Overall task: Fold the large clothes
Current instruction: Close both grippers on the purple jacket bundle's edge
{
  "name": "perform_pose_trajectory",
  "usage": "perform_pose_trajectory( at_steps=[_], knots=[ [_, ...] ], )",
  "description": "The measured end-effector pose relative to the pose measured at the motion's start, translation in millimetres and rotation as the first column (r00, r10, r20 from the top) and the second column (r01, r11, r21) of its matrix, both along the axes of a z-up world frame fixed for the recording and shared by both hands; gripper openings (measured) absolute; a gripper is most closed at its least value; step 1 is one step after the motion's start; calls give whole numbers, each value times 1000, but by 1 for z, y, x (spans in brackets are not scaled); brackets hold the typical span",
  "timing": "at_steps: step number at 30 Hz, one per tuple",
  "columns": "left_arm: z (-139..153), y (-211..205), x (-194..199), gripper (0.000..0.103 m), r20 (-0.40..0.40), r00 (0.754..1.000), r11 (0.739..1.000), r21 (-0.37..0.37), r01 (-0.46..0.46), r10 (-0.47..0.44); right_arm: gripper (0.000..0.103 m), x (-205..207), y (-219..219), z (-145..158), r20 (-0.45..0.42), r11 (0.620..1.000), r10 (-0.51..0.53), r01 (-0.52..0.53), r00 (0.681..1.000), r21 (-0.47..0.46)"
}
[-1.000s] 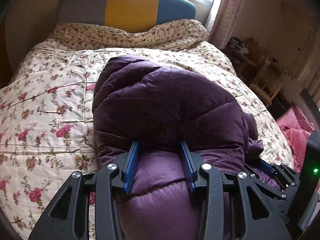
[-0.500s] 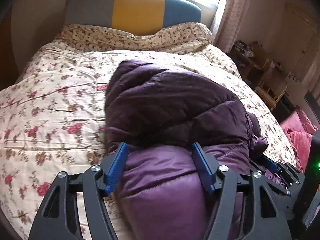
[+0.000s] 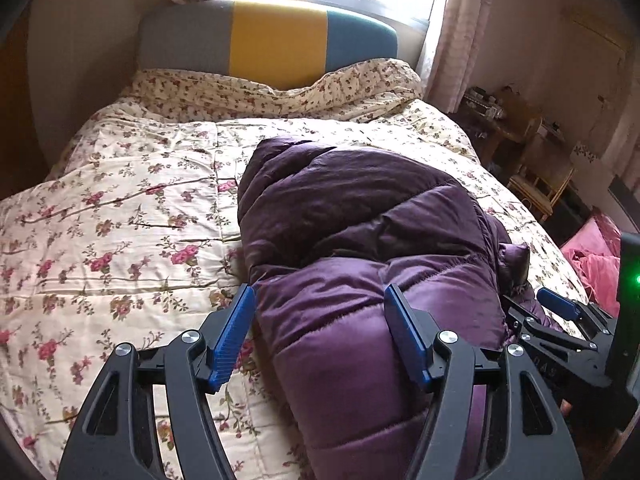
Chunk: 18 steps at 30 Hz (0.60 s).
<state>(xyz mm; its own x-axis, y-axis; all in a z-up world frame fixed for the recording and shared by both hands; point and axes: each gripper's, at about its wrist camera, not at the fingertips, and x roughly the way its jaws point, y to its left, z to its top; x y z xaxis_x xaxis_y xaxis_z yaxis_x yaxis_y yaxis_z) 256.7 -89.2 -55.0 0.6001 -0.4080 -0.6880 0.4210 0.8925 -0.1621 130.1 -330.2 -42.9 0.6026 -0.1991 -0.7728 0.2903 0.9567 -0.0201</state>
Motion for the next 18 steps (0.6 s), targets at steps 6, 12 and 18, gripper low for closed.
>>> perform_pose_trajectory(
  at_steps=[6,12,18],
  knots=[
    [-2,7,-7,76,-1,1000,1000,-7,2,-2,71,-3,-8,-2,-4,998,2,-1,1000,59],
    [-12,22,-7,83,-36,999,999,-45,-1,-1,71,-4,-12,-4,-5,995,3,-2,1000,98],
    [-28,50,7,84,-176,984,980,-197,-14,-22,72,-6,-16,-6,-8,989,16,-15,1000,148]
  ],
)
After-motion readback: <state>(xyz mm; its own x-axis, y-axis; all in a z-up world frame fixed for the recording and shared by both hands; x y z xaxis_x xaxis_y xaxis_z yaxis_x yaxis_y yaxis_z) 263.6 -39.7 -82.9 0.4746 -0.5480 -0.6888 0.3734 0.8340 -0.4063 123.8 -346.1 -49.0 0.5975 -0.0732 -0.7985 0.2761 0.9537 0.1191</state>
